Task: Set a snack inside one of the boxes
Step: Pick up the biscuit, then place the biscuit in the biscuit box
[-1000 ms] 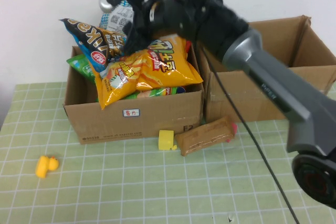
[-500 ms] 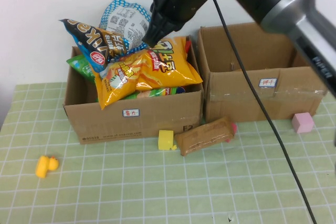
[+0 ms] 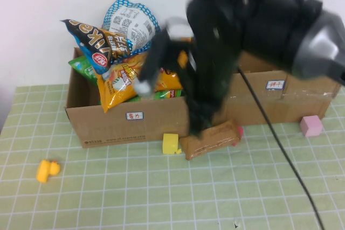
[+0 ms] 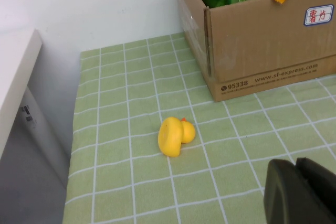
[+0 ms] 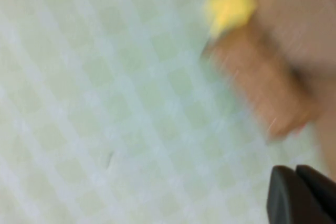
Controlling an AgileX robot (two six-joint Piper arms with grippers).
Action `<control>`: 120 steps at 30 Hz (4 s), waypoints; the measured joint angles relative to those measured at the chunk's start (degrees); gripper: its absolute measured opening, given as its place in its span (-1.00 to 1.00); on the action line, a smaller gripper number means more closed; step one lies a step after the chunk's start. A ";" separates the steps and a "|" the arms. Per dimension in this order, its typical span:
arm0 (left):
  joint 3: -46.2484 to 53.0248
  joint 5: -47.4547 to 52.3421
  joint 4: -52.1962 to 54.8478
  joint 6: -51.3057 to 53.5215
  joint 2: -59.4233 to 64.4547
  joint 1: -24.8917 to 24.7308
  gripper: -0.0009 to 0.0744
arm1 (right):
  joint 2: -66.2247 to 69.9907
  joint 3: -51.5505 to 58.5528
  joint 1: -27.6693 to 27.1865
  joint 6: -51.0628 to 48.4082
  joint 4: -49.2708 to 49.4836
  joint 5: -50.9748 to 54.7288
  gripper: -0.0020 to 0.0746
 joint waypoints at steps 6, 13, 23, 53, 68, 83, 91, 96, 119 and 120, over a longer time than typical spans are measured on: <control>0.00 0.00 0.00 0.00 0.00 0.00 -0.98 | -5.39 19.20 -0.48 -0.34 -1.98 -6.04 -0.95; 0.00 0.00 0.00 0.00 0.00 0.00 -0.98 | -4.69 27.42 -4.85 9.14 4.11 -19.32 -0.68; 0.00 0.00 0.00 0.00 0.00 0.00 -0.98 | 1.61 27.55 -14.10 31.84 7.71 -32.80 0.54; 0.00 0.00 0.00 0.00 0.00 0.00 -0.98 | 14.39 27.21 -17.88 39.01 10.51 -44.48 0.59; 0.00 0.00 0.00 0.00 0.00 0.00 -0.98 | 17.04 27.10 -18.55 42.02 14.75 -52.27 0.59; 0.00 0.00 0.00 0.00 0.00 0.00 -0.98 | 15.05 27.10 -18.45 41.94 16.23 -53.95 -0.50; 0.00 0.02 0.00 0.00 0.00 0.00 -0.98 | 6.51 27.10 -18.45 37.44 10.06 -43.69 -0.59; 0.00 0.02 0.00 0.00 0.00 0.00 -0.98 | -0.73 27.50 -18.45 32.27 8.36 -35.72 -0.59; 0.00 0.02 0.00 0.00 0.00 0.00 -0.98 | -7.96 23.47 -33.74 34.20 0.81 -50.73 -0.59; 0.00 0.02 0.00 0.00 0.00 0.00 -0.98 | -6.27 23.03 -34.36 34.20 0.92 -50.62 -0.59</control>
